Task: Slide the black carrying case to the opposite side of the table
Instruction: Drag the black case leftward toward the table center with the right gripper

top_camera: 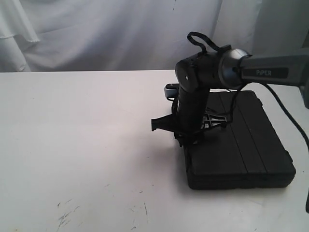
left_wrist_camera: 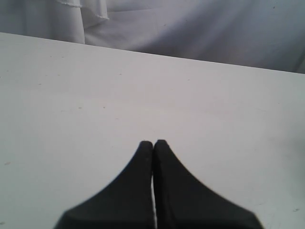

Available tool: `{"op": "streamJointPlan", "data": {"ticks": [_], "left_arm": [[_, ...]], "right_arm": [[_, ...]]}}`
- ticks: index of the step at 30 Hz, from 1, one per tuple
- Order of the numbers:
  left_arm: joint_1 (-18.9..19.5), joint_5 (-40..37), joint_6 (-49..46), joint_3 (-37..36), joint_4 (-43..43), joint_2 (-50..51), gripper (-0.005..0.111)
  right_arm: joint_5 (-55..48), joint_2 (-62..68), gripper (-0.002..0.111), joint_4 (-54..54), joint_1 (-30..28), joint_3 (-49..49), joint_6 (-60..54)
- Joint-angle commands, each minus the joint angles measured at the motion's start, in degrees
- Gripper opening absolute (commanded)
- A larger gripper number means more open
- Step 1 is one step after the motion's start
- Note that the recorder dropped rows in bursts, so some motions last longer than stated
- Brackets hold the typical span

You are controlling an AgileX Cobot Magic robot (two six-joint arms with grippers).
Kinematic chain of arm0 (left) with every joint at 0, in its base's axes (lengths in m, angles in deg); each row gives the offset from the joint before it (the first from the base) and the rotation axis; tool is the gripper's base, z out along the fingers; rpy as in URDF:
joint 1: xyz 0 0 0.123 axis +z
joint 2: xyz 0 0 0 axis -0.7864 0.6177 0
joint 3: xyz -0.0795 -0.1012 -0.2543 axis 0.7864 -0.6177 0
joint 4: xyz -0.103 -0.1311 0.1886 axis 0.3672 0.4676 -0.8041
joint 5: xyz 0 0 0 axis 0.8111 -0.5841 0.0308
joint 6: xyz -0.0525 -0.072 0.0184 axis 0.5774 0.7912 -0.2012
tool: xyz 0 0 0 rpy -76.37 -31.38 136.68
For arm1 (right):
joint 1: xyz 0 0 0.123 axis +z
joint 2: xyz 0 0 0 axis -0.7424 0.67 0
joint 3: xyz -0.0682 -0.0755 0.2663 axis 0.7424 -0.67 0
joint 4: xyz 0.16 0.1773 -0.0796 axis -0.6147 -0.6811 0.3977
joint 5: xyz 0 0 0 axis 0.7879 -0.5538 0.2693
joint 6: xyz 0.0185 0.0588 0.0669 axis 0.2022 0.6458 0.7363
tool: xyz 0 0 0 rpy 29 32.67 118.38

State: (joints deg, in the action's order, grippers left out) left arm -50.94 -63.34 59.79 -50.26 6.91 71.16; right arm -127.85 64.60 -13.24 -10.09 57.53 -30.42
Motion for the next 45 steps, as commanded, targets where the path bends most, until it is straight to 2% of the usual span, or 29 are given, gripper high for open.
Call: {"op": "streamJointPlan", "data": {"ticks": [1, 8, 20, 38, 45], "left_arm": [[0.2, 0.4, 0.1, -0.3, 0.0, -0.2, 0.0], [0.2, 0.4, 0.1, -0.3, 0.0, -0.2, 0.0], [0.2, 0.4, 0.1, -0.3, 0.0, -0.2, 0.0], [0.2, 0.4, 0.1, -0.3, 0.0, -0.2, 0.0], [0.2, 0.4, 0.1, -0.3, 0.0, -0.2, 0.0]], "right_arm": [[-1.7, -0.5, 0.0, -1.0, 3.0, 2.0, 0.5], [-1.2, -0.3, 0.0, -4.6, 7.5, 5.1, 3.2], [3.2, -0.1, 0.0, -4.9, 12.3, 10.1, 8.7], [2.4, 9.8, 0.0, -9.0, 15.0, 24.0, 10.3], [2.6, 11.6, 0.0, -8.6, 15.1, 25.5, 10.6]]}}
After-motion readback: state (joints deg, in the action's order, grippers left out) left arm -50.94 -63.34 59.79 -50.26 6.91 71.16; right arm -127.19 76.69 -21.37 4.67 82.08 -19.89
